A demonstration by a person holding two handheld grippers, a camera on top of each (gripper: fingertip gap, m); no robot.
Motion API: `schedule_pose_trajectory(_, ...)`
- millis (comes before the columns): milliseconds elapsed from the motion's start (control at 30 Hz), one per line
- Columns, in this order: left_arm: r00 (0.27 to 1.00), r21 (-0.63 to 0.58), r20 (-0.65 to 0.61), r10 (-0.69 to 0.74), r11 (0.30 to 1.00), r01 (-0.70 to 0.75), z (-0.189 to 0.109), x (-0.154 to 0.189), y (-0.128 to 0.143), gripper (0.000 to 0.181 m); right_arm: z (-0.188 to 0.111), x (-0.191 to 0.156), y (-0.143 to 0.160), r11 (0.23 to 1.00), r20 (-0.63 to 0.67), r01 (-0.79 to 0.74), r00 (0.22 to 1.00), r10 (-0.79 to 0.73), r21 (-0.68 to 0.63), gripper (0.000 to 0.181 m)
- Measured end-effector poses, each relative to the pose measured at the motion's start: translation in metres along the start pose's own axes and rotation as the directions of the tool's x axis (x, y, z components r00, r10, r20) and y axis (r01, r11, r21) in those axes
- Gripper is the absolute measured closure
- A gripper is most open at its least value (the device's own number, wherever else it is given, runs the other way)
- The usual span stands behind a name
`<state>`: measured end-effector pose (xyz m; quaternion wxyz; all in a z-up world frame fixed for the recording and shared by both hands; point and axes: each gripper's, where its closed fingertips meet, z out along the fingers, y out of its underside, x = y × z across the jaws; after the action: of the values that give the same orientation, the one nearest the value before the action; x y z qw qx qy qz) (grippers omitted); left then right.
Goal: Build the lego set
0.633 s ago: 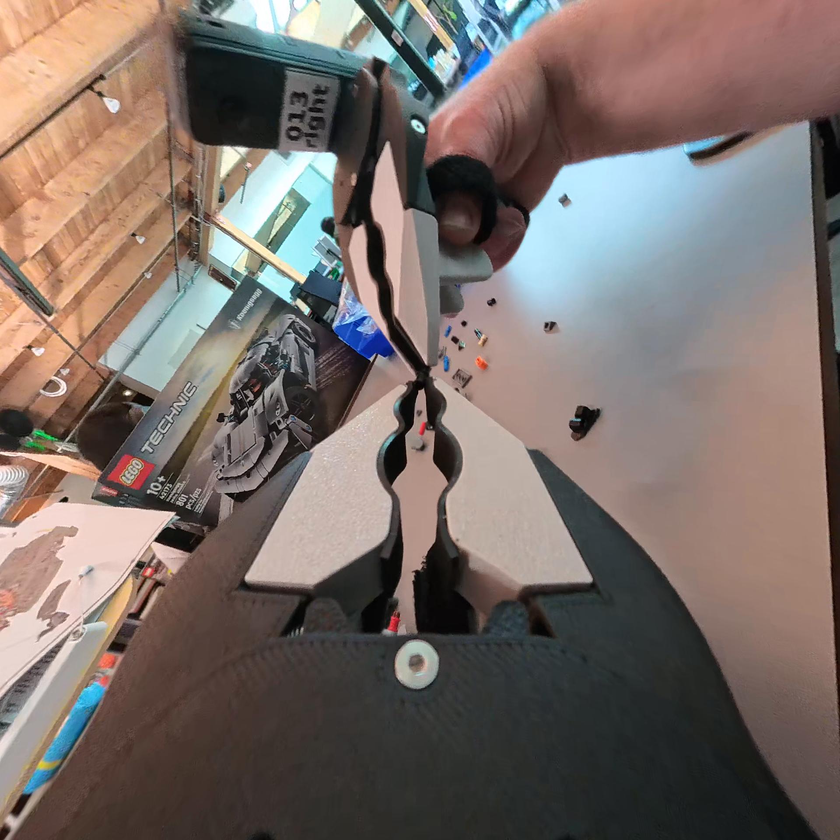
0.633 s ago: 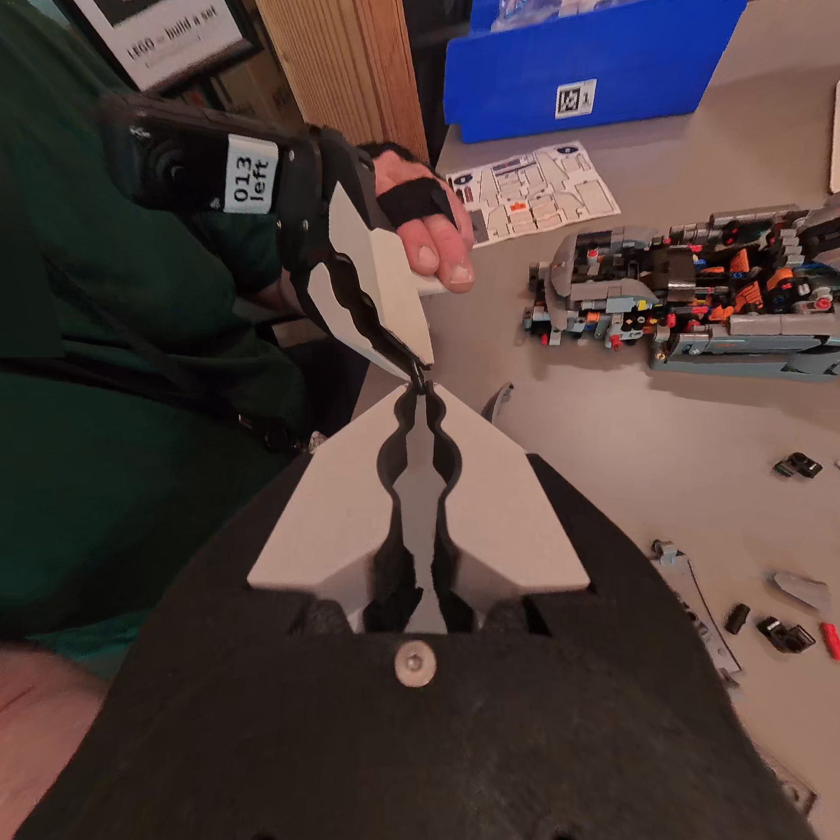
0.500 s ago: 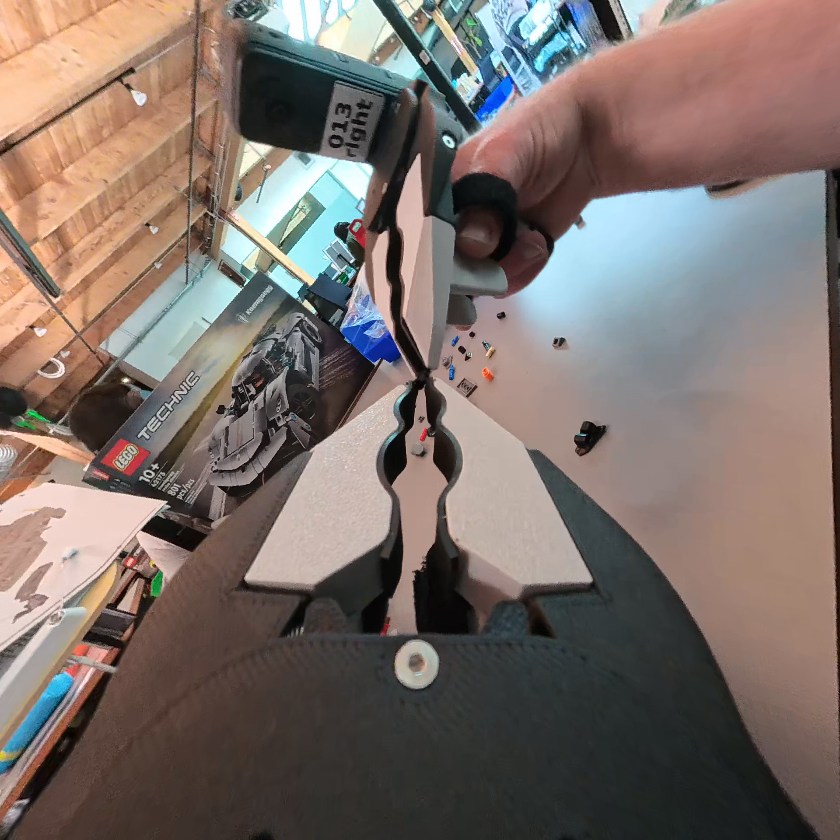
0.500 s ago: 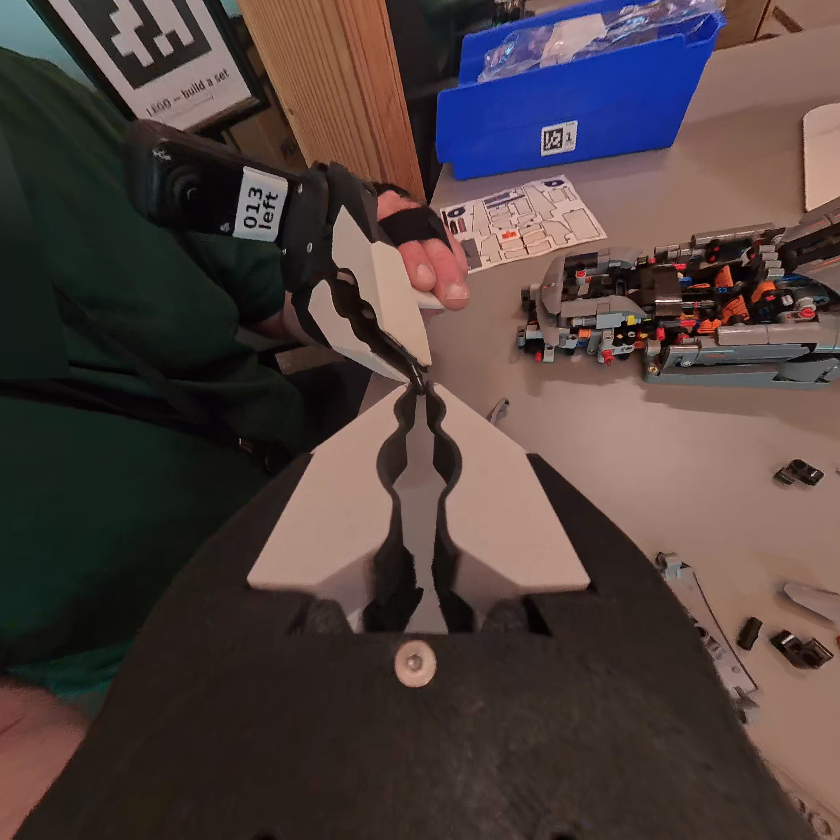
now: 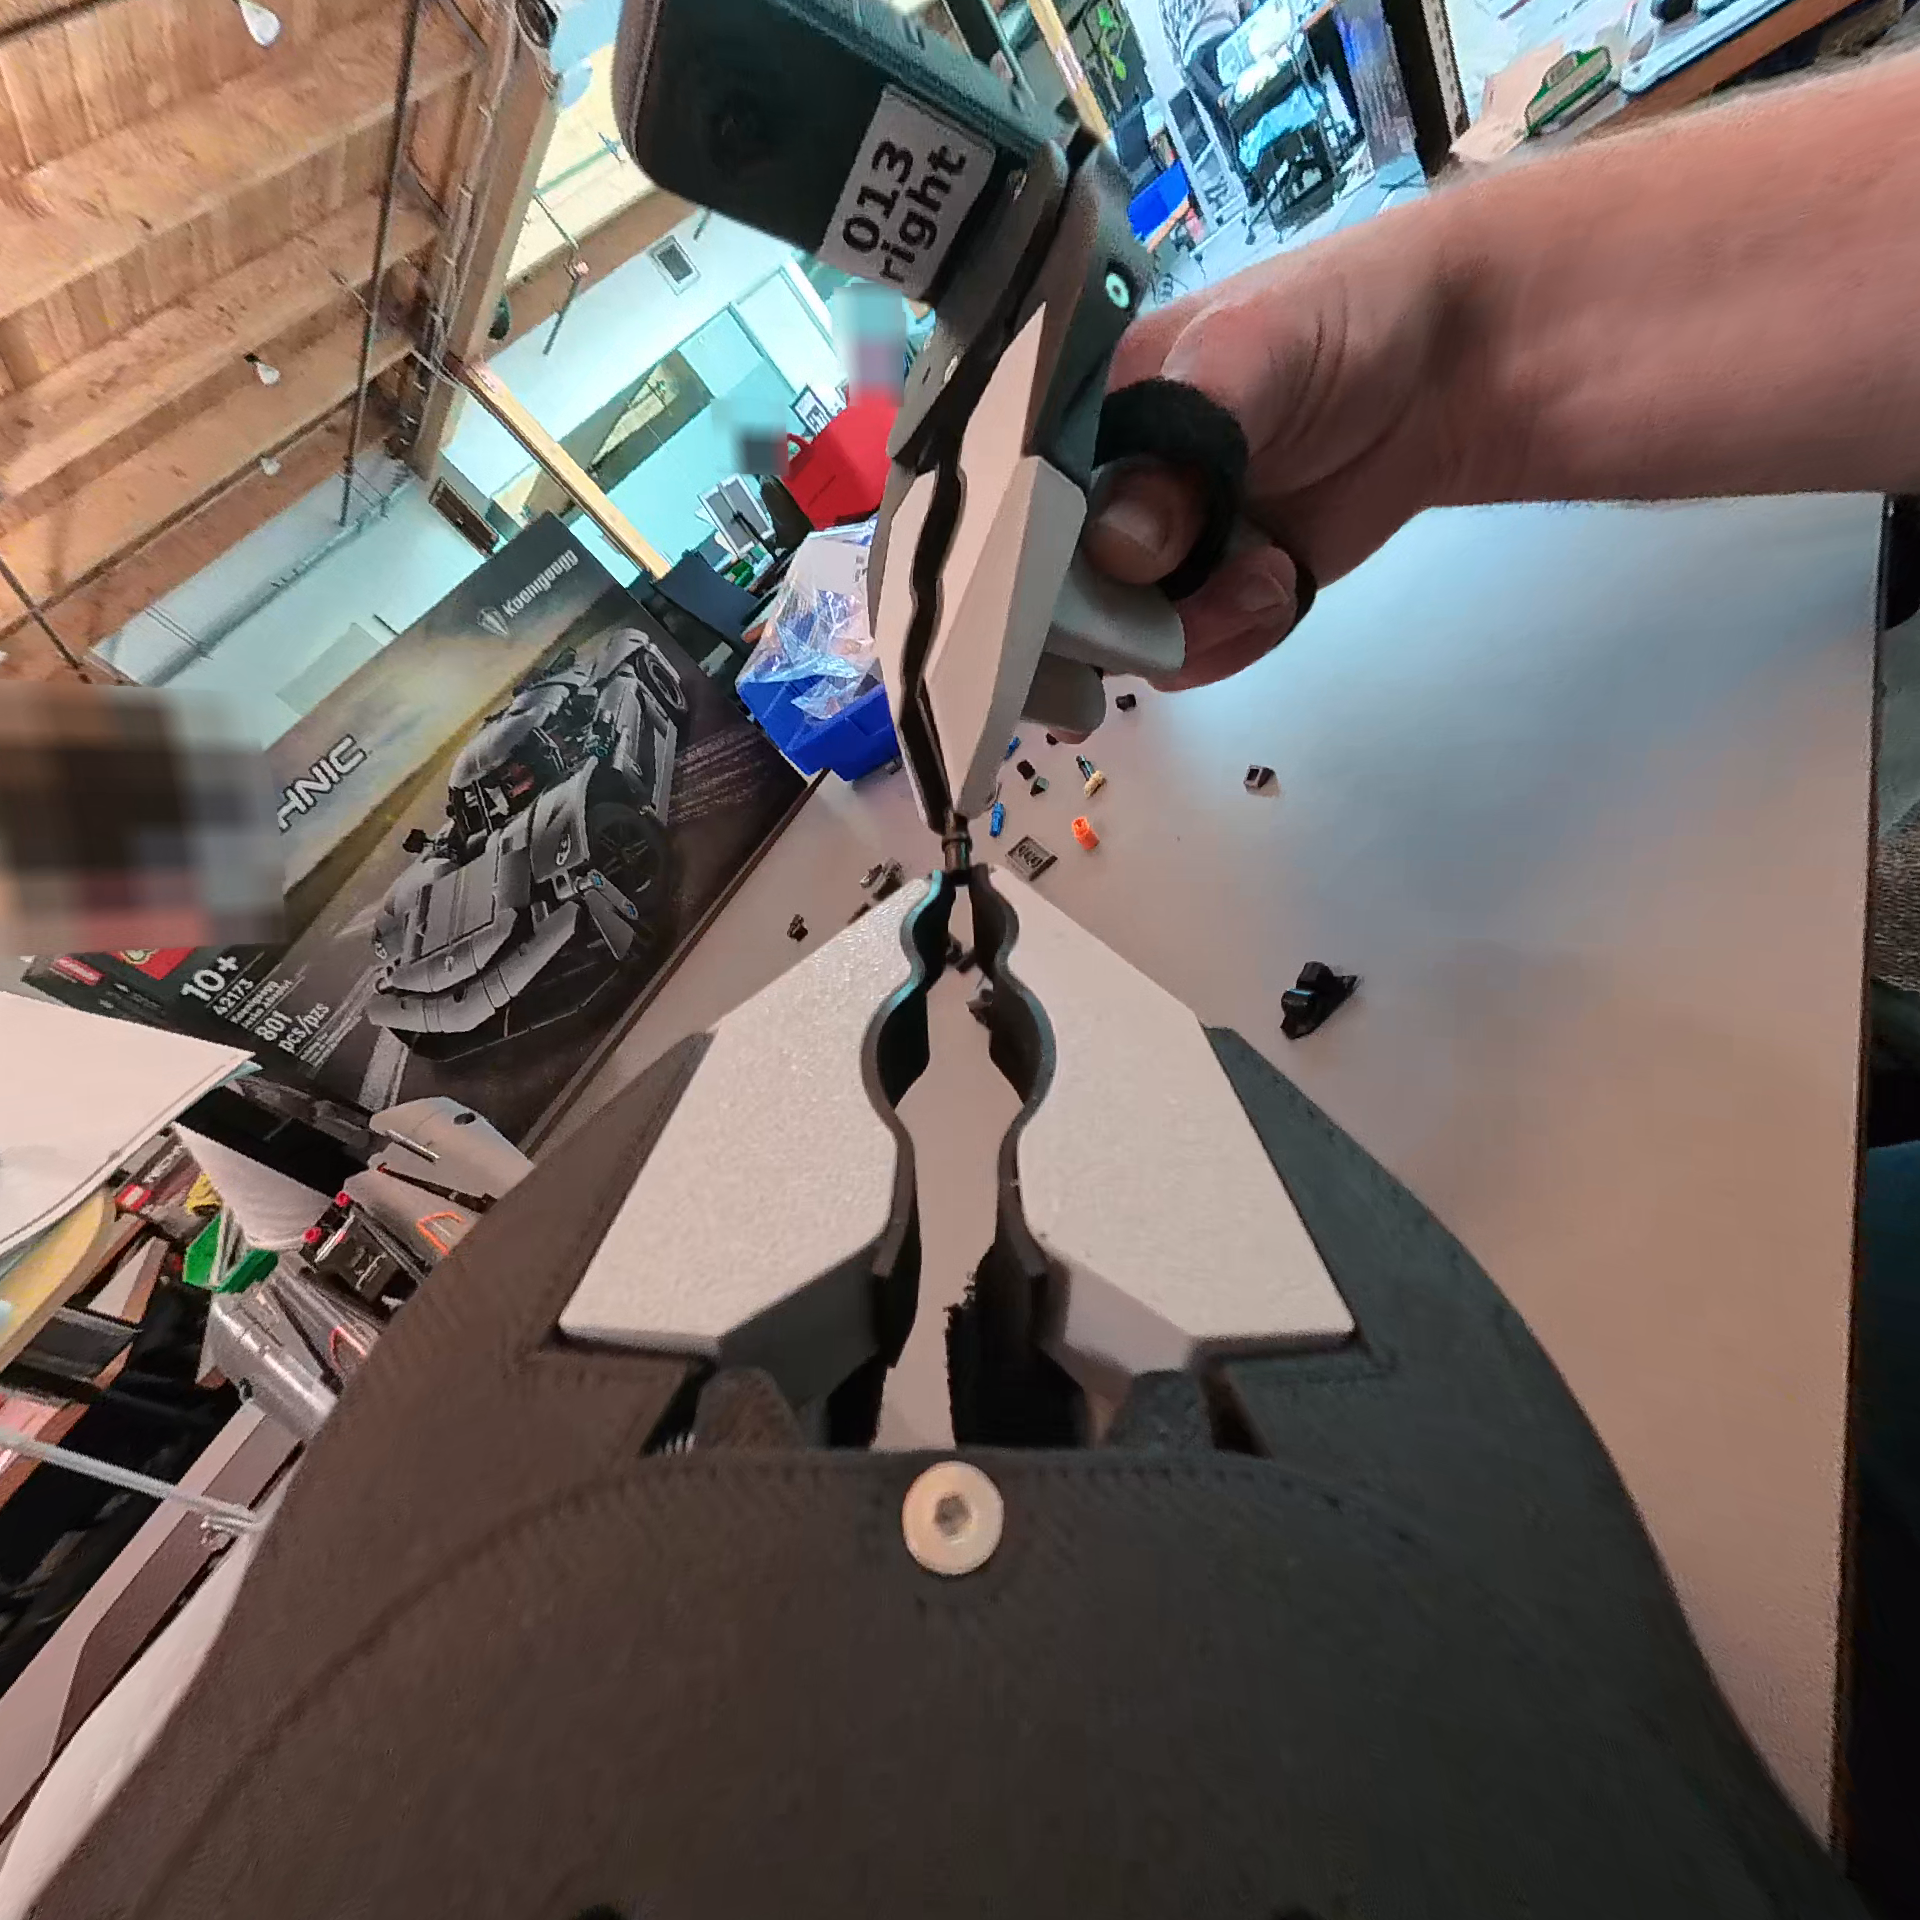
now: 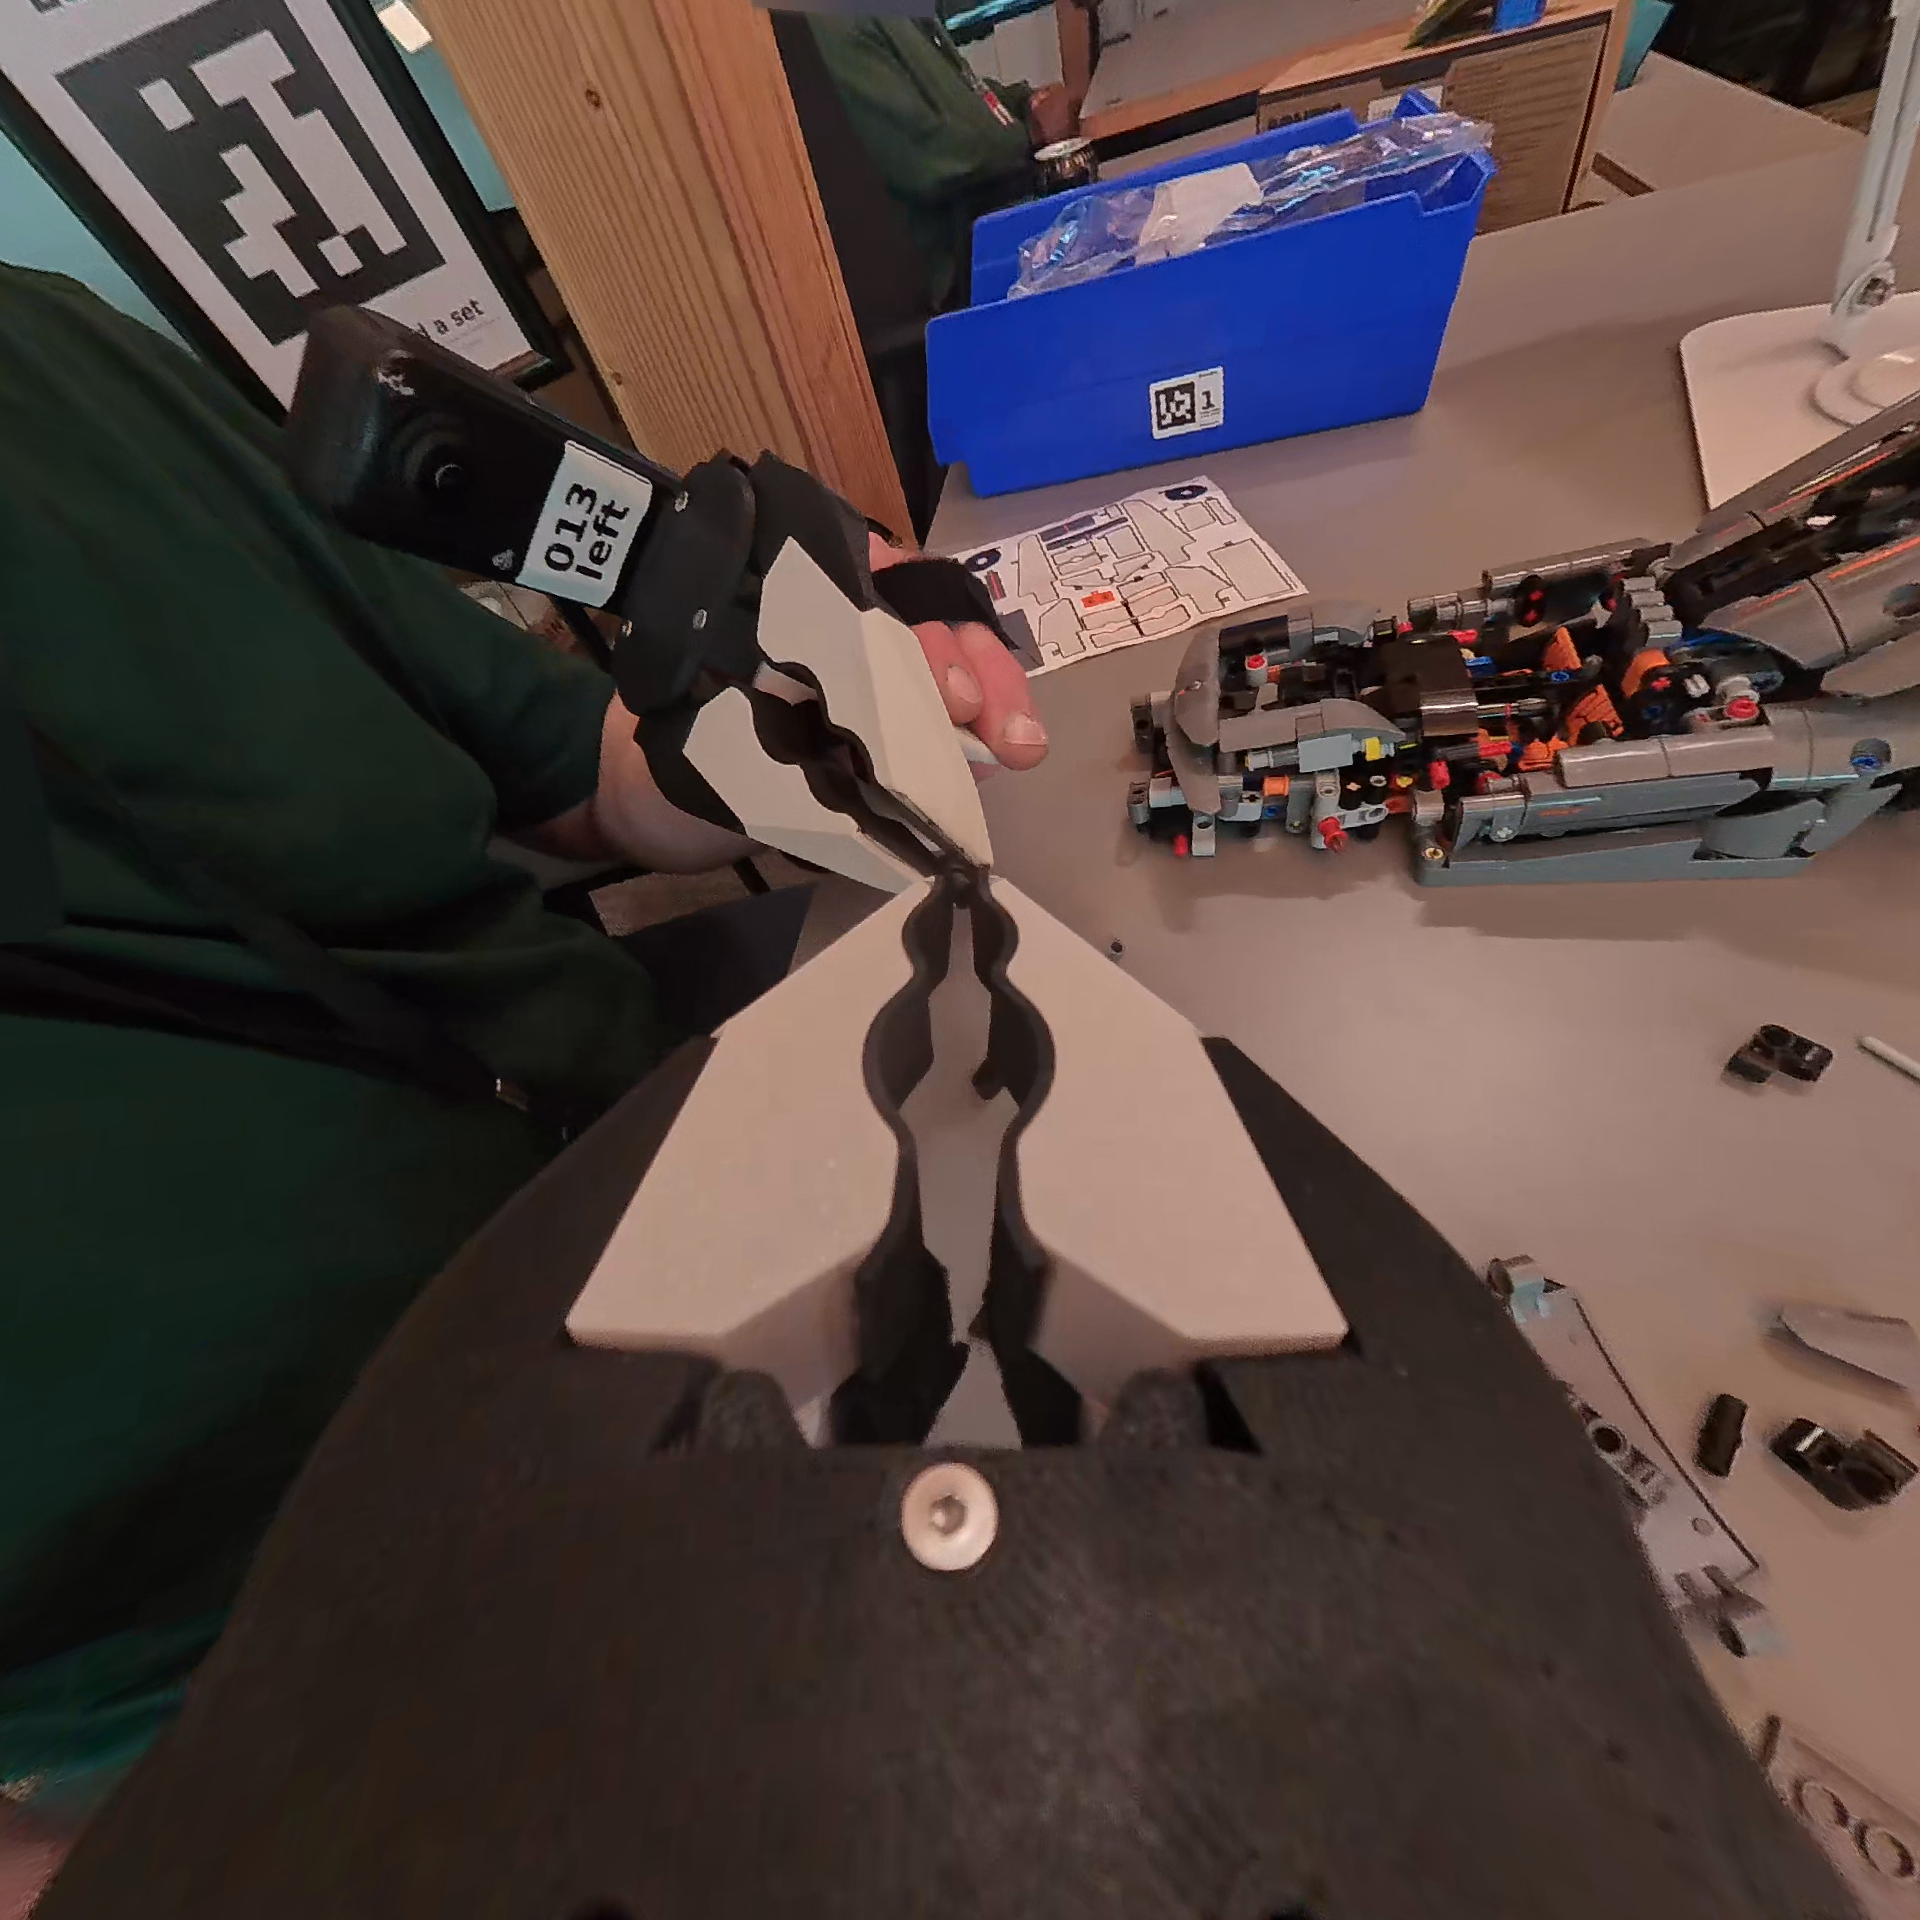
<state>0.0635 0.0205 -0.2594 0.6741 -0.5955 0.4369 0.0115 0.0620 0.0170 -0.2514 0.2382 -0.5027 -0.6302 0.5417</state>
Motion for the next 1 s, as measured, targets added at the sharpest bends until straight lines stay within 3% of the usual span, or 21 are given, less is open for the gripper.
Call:
schedule_pose_trajectory(167,0.999,-0.027,0.031,0.032,0.999,-0.031,-0.001,-0.002,0.003,0.173,0.004,0.004,0.006,0.999,-0.049,0.011,0.999,-0.013,-0.049,0.18)
schedule_pose_trajectory(333,0.994,-0.061,0.057,0.088,0.995,-0.085,-0.001,0.0,0.004,0.179,0.007,0.001,0.004,0.998,-0.058,0.016,0.998,-0.02,-0.063,0.18)
schedule_pose_trajectory(1000,0.996,0.042,0.082,0.048,0.998,-0.051,-0.012,-0.005,-0.008,0.18,0.014,-0.009,-0.009,0.998,0.015,-0.05,0.999,0.05,0.028,0.179)
